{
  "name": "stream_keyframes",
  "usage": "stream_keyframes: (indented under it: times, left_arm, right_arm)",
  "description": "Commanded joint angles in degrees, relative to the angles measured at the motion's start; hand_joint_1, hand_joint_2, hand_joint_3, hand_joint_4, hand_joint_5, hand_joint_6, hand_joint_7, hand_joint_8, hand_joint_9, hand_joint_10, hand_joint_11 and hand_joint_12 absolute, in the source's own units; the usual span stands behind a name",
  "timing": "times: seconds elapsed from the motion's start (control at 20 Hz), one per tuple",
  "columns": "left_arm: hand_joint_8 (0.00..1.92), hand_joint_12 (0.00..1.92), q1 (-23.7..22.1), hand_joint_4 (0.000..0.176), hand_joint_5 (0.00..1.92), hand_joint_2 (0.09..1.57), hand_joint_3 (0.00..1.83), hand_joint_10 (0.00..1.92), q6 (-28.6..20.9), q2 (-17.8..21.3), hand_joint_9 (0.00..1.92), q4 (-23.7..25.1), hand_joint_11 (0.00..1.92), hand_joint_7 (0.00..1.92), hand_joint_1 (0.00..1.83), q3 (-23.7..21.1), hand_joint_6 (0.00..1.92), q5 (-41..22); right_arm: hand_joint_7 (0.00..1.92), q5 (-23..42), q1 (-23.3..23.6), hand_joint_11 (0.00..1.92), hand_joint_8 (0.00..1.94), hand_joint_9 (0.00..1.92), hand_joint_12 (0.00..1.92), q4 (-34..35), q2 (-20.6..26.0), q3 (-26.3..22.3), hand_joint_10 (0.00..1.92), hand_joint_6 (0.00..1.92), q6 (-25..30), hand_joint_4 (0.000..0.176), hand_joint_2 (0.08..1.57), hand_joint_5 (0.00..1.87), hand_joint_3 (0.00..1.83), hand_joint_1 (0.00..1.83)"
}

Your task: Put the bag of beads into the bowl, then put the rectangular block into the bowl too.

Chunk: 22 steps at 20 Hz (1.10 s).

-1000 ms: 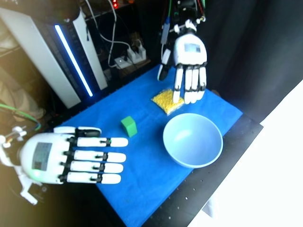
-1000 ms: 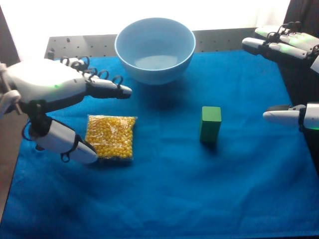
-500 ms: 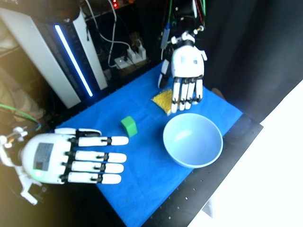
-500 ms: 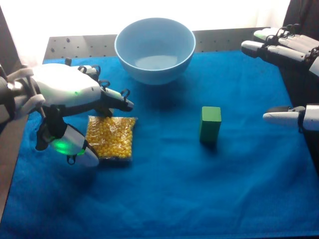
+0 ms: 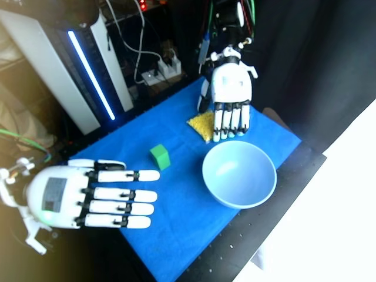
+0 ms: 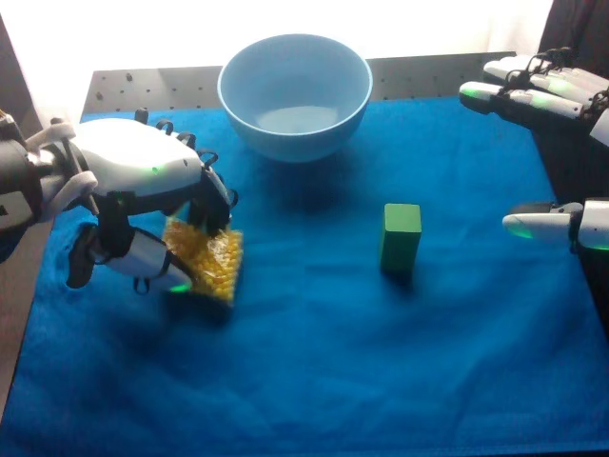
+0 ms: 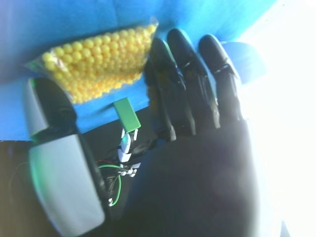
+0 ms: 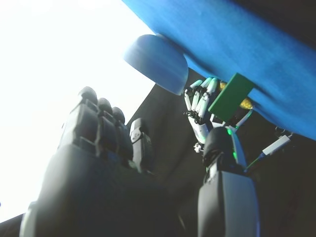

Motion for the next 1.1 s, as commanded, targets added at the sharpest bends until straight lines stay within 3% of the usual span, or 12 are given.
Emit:
stream_keyframes:
  times: [0.0, 0.1, 0.2, 0.3, 0.4, 0.45, 0.6, 0.75, 0.85, 0.9, 1.0, 1.05]
  left_arm:
    - [1.39, 1.72, -0.4, 0.000, 0.86, 1.17, 0.00, 1.56, 1.7, 0.4, 0.80, -2.0, 0.81, 0.88, 1.23, 0.3, 1.02, -5.0]
    - [1.06, 1.48, -0.9, 0.000, 1.01, 1.10, 0.00, 1.24, 1.8, 1.9, 0.99, -4.1, 0.95, 1.04, 1.25, -0.1, 0.85, -7.8]
    - [1.02, 1.46, -3.6, 0.000, 1.02, 1.09, 0.00, 1.15, 1.8, 4.6, 1.03, -4.7, 0.98, 1.05, 1.25, -1.7, 0.85, -11.9]
    - [1.13, 1.62, -7.8, 0.000, 1.01, 1.10, 0.00, 1.29, 1.8, 6.2, 1.01, -2.9, 0.97, 1.03, 1.26, -2.7, 0.81, -14.3]
    - [0.96, 1.72, -11.9, 0.000, 1.07, 1.06, 0.00, 1.23, 1.8, 6.4, 0.89, -2.5, 0.63, 1.12, 1.27, -2.2, 0.72, -17.8]
    - [0.92, 1.66, -14.0, 0.000, 1.01, 1.07, 0.00, 1.17, 1.9, 5.8, 0.93, -2.8, 0.70, 1.14, 1.27, -1.3, 0.80, -19.0]
    - [0.88, 1.58, -18.6, 0.000, 0.97, 1.08, 0.00, 1.08, 10.3, 1.1, 0.94, -11.2, 0.76, 1.12, 1.25, 2.9, 0.93, -18.6]
    - [0.95, 1.47, -20.2, 0.009, 0.92, 1.11, 0.00, 0.91, 11.3, -6.5, 0.92, -15.4, 0.77, 1.03, 1.22, 9.9, 1.08, -17.1]
    - [0.97, 1.46, -20.2, 0.026, 0.98, 1.10, 0.00, 0.91, 11.3, -10.3, 0.92, -17.7, 0.78, 1.03, 1.22, 13.6, 0.98, -16.0]
    - [0.81, 1.31, -20.0, 0.005, 0.98, 1.08, 0.00, 0.73, 11.3, -13.4, 0.99, -19.3, 0.74, 1.11, 1.24, 16.7, 0.99, -14.6]
    - [0.87, 1.38, -19.7, 0.000, 0.94, 1.09, 0.00, 0.70, 11.3, -15.2, 1.00, -19.9, 0.73, 1.11, 1.24, 18.6, 0.96, -13.5]
    - [0.20, 1.26, -19.4, 0.000, 0.68, 0.92, 0.00, 0.39, 11.3, -16.4, 0.77, -20.3, 0.43, 0.81, 1.03, 20.2, 0.17, -12.3]
  right_arm:
    - [0.08, 6.7, 0.8, 0.08, 0.02, 0.07, 0.04, 1.8, 0.3, 0.2, 0.02, 0.01, 0.2, 0.102, 1.09, 0.18, 0.00, 0.80]
    - [0.09, 6.7, 0.8, 0.06, 0.01, 0.06, 0.03, 1.7, 0.2, 0.2, 0.01, 0.00, 0.2, 0.093, 1.11, 0.17, 0.01, 0.83]
    - [0.09, 6.7, 0.8, 0.08, 0.01, 0.07, 0.04, 1.8, 0.3, 0.2, 0.01, 0.00, 0.2, 0.118, 1.10, 0.17, 0.00, 0.79]
    - [0.10, 6.7, 0.8, 0.09, 0.01, 0.09, 0.05, 1.8, 0.3, 0.2, 0.01, 0.00, 0.2, 0.118, 1.11, 0.18, 0.01, 0.80]
    - [0.13, 6.7, 0.8, 0.07, 0.01, 0.09, 0.04, 1.8, 0.2, 0.4, 0.01, 0.00, 0.2, 0.116, 1.11, 0.19, 0.00, 0.79]
    - [0.12, 6.7, 0.8, 0.08, 0.01, 0.08, 0.04, 1.8, 0.1, 0.6, 0.01, 0.01, 0.2, 0.118, 1.11, 0.19, 0.00, 0.82]
    - [0.11, 6.7, 0.8, 0.07, 0.00, 0.08, 0.04, 1.8, -0.7, 1.5, 0.00, 0.00, 0.2, 0.119, 1.13, 0.20, 0.01, 0.85]
    - [0.10, 6.7, 0.8, 0.03, 0.00, 0.07, 0.03, 1.8, -1.4, 2.2, 0.00, 0.00, 0.2, 0.116, 1.15, 0.19, 0.01, 0.90]
    - [0.09, 6.7, 1.2, 0.04, 0.00, 0.07, 0.04, 1.6, -1.9, 2.8, 0.00, 0.00, 0.2, 0.115, 1.15, 0.19, 0.01, 0.90]
    - [0.07, 6.7, 1.9, 0.01, 0.00, 0.03, 0.01, 1.3, -2.3, 3.3, 0.00, 0.01, 0.2, 0.130, 1.14, 0.21, 0.00, 0.93]
    - [0.07, 6.7, 2.1, 0.00, 0.00, 0.01, 0.00, 1.2, -2.5, 3.4, 0.00, 0.01, 0.2, 0.139, 1.15, 0.22, 0.00, 0.90]
    - [0.08, 6.7, 2.3, 0.00, 0.00, 0.00, 0.00, 1.0, -2.5, 3.5, 0.00, 0.00, 0.2, 0.104, 1.19, 0.22, 0.01, 0.90]
